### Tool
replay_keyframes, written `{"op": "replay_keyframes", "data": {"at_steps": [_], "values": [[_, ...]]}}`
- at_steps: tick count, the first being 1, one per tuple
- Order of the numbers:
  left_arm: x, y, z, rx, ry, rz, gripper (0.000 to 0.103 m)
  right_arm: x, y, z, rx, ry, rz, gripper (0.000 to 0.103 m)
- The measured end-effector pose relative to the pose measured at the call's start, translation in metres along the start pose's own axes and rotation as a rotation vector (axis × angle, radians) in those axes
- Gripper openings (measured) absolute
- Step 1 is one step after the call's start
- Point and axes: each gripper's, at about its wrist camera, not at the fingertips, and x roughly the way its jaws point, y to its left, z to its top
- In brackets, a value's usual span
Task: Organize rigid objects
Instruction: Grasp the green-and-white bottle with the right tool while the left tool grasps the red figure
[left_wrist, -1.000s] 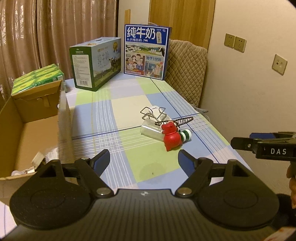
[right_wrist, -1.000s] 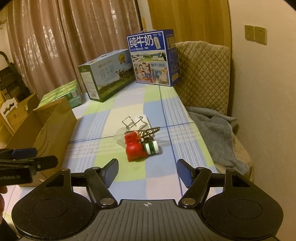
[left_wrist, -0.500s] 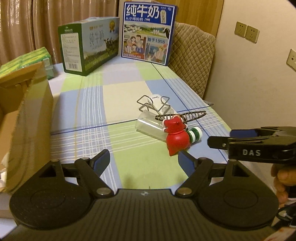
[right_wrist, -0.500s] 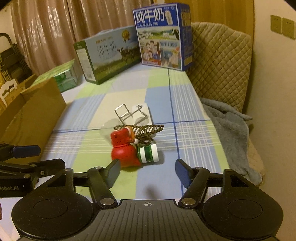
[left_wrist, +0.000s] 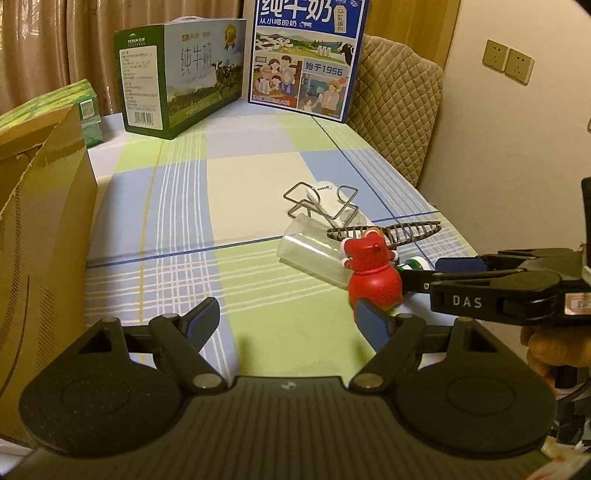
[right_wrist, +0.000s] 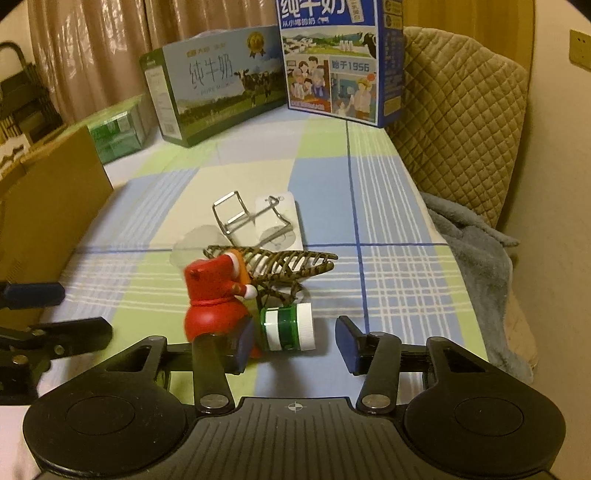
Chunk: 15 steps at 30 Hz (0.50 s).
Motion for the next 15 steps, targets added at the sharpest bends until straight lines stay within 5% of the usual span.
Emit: {"op": "replay_keyframes", "data": {"at_steps": [15], "values": [[0.011,-0.014,-0.010,0.018,0.000,-0.048,0.078,0.007,0.002,-0.006,0.004,0.048,0.088,0.030]]}}
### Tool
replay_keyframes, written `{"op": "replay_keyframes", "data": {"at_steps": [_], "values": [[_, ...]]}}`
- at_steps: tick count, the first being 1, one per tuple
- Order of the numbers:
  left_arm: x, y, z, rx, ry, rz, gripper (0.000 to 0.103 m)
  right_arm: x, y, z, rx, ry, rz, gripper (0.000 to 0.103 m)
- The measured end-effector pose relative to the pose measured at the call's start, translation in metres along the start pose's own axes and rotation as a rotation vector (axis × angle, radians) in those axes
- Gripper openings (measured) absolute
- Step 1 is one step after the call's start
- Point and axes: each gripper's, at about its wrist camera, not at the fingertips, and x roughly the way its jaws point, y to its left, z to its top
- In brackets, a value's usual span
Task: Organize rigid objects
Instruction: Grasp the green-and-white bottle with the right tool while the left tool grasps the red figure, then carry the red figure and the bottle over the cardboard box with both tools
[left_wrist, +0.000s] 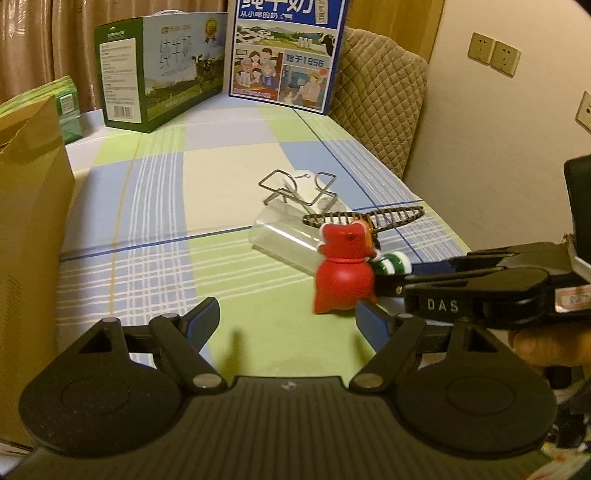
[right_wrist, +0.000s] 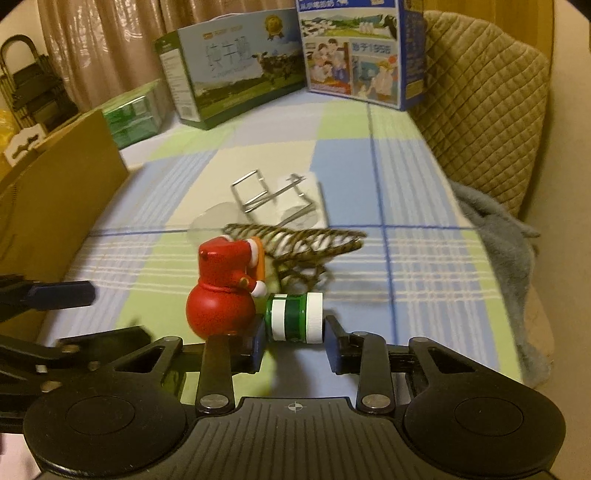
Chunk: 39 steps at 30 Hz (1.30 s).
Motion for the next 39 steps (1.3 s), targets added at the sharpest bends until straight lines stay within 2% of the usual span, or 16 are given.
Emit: {"op": "replay_keyframes", "data": {"at_steps": [3,7,9,16,18,20,26,34,39], "values": [[0.002,-0.001,-0.001,-0.006,-0.004,-0.019,0.077,-0.004,0.004,-0.004,0.004,0.010,0.058,0.029],[0.008,-0.006,0.000,0.039,-0.007,-0.036,0.075,-0.014,-0.006,-0.003,0.047,-0.026,-0.015,0.028],[0.013,-0.010,0.001,0.084,-0.006,-0.051,0.072,-0.017,-0.014,-0.003,0.078,-0.035,-0.044,0.028],[0.031,-0.025,0.007,0.209,-0.001,-0.106,0.059,-0.021,-0.027,-0.003,0.129,-0.042,-0.076,0.028],[0.037,-0.025,0.010,0.201,-0.004,-0.105,0.058,-0.020,-0.027,-0.003,0.128,-0.037,-0.073,0.028],[0.041,-0.023,0.012,0.182,-0.002,-0.106,0.050,-0.019,-0.027,-0.004,0.133,-0.033,-0.069,0.028],[0.054,-0.022,0.016,0.191,0.020,-0.132,0.042,-0.019,-0.029,-0.005,0.151,-0.035,-0.070,0.028],[0.033,-0.022,0.002,0.176,0.018,-0.063,0.041,-0.020,-0.028,-0.005,0.148,-0.033,-0.060,0.028],[0.010,-0.015,-0.015,0.128,0.035,-0.028,0.041,-0.020,-0.015,-0.006,0.114,-0.027,-0.038,0.028]]}}
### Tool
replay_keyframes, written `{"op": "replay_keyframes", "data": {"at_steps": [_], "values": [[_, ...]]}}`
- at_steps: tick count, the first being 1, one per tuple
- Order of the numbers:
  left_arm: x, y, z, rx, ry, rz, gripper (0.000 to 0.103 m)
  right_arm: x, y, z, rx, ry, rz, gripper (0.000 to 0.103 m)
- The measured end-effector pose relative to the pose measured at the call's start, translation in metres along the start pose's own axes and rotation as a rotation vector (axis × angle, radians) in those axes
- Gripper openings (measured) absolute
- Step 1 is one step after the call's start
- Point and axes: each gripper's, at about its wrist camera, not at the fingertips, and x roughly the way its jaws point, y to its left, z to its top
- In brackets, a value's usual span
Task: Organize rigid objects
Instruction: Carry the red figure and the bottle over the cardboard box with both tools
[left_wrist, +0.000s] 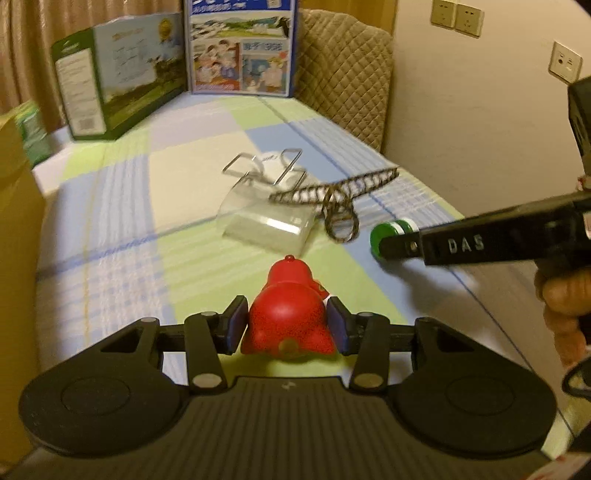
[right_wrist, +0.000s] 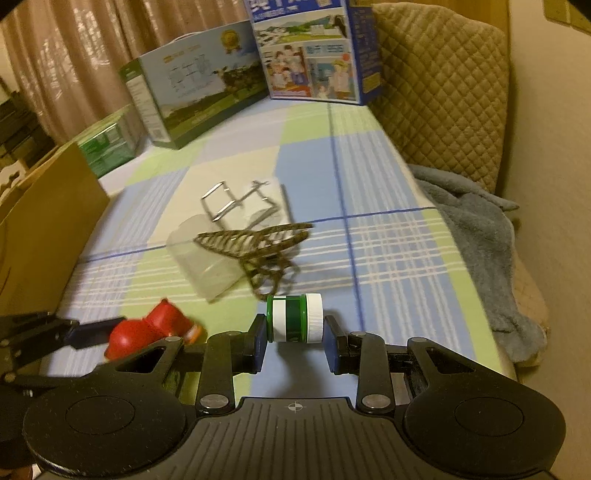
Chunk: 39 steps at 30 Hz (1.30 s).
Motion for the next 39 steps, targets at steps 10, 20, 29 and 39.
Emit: {"op": "replay_keyframes", "data": {"at_steps": [10,20,29,39], "values": [[-0.011,0.004,-0.015,0.046,-0.028,-0.026,0.043,0.002,0.013,-0.005,-0.028,0.013,0.015,0.028],[-0.003,0.001,-0.021,0.059,-0.013,-0.043,0.042,0.003,0.012,-0.005,-0.026,0.014,0.013,0.028],[-0.011,0.000,-0.021,0.059,-0.016,-0.019,0.041,0.001,0.012,-0.004,-0.026,0.005,0.013,0.028],[-0.036,0.005,-0.023,0.020,-0.012,0.007,0.041,-0.012,0.020,-0.011,-0.016,-0.007,0.025,0.028]]}}
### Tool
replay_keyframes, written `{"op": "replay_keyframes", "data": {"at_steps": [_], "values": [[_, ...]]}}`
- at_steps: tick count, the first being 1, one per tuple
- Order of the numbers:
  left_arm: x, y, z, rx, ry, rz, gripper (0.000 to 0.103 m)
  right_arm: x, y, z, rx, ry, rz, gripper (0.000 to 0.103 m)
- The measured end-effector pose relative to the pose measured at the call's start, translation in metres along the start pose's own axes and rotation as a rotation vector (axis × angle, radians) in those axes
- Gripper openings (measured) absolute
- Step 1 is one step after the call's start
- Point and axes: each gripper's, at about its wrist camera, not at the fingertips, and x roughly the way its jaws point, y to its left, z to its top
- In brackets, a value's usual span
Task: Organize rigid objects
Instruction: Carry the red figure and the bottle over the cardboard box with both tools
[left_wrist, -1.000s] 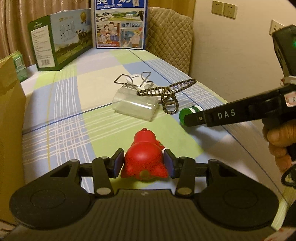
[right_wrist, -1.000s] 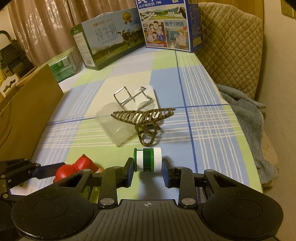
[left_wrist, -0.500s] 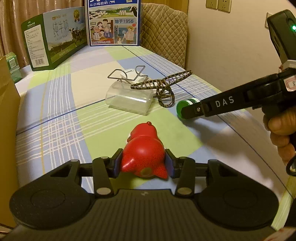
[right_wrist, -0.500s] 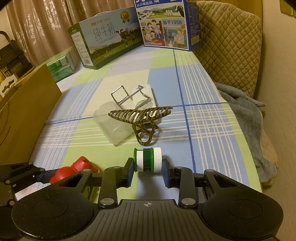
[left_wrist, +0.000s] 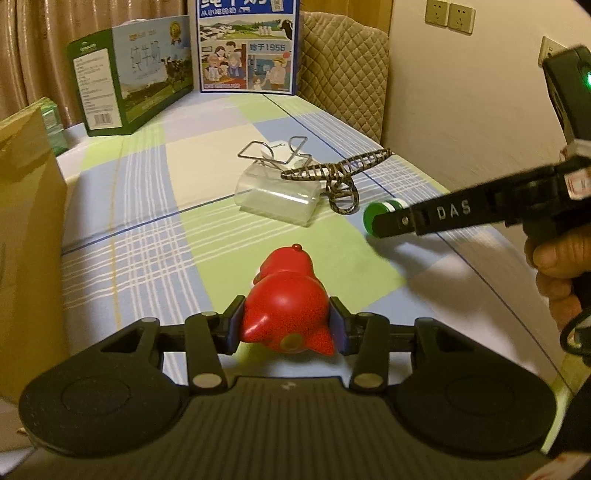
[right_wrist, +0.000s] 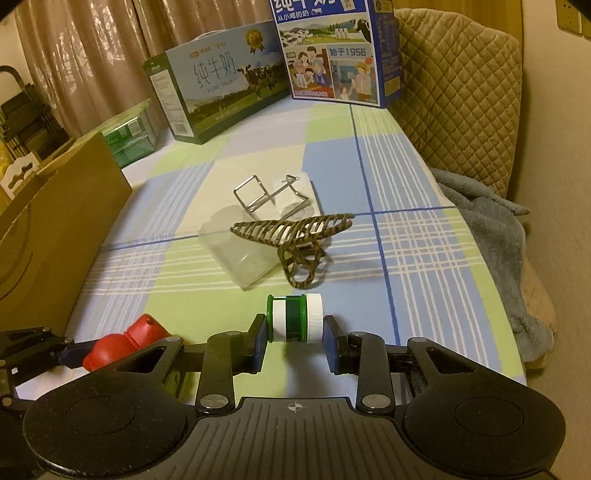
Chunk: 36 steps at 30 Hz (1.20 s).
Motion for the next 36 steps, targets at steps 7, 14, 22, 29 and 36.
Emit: {"op": "replay_keyframes", "data": {"at_steps": [7,14,22,29,36], "values": [[-0.035,0.002,0.005,-0.026,-0.024,0.014,0.041,-0.024,0.019,-0.017,0.036,-0.013,0.032,0.028],[-0.079,0.009,0.009,-0.039,-0.057,0.033,0.041,-0.063,0.046,-0.025,0.028,-0.045,0.044,0.028],[-0.132,0.030,0.014,-0.078,-0.123,0.071,0.041,-0.100,0.084,-0.017,-0.037,-0.089,0.060,0.028],[-0.173,0.061,0.015,-0.100,-0.163,0.111,0.041,-0.113,0.133,-0.007,-0.108,-0.108,0.118,0.028],[-0.205,0.102,0.012,-0.110,-0.167,0.160,0.041,-0.113,0.184,0.003,-0.203,-0.116,0.171,0.028]]}}
